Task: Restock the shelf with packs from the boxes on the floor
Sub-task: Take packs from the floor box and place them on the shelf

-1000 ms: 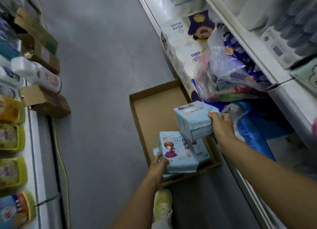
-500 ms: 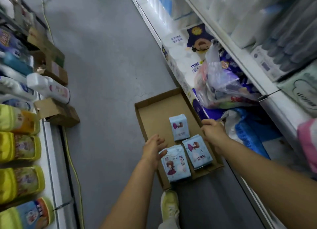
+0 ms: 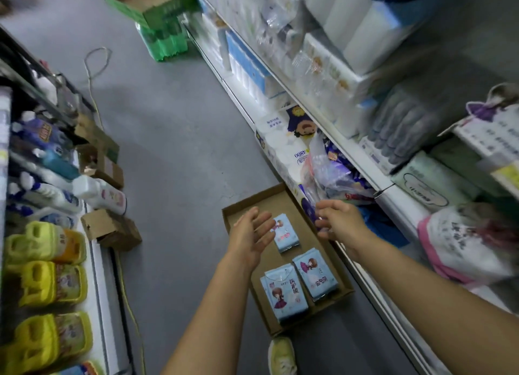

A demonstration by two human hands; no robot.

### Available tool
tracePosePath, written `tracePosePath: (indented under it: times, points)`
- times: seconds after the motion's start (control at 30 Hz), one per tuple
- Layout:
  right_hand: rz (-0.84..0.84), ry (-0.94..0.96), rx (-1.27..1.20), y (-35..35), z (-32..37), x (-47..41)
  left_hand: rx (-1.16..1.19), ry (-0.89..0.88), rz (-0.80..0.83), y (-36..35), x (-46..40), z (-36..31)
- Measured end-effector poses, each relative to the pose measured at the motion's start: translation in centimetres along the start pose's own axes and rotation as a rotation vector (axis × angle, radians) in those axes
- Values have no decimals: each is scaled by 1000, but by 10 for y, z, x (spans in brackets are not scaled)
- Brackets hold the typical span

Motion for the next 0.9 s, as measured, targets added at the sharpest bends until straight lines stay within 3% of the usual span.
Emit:
tracePosePath:
  times: [0.47, 0.9]
  points:
    - [-109, 277, -211, 107, 157, 151, -212, -188, 297, -136, 196, -10]
    - [-348, 580, -138, 258, 232, 306, -499, -456, 562, -266, 384, 39]
Point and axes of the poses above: each hand's wrist, its own x-axis away from the middle knuckle, its own y-axis out of the back of the hand, z = x × y, the point moved 10 cm from there along -x, towards the middle knuckle, and after that the axes turned 14 degrees about y, right-handed, at the moved point
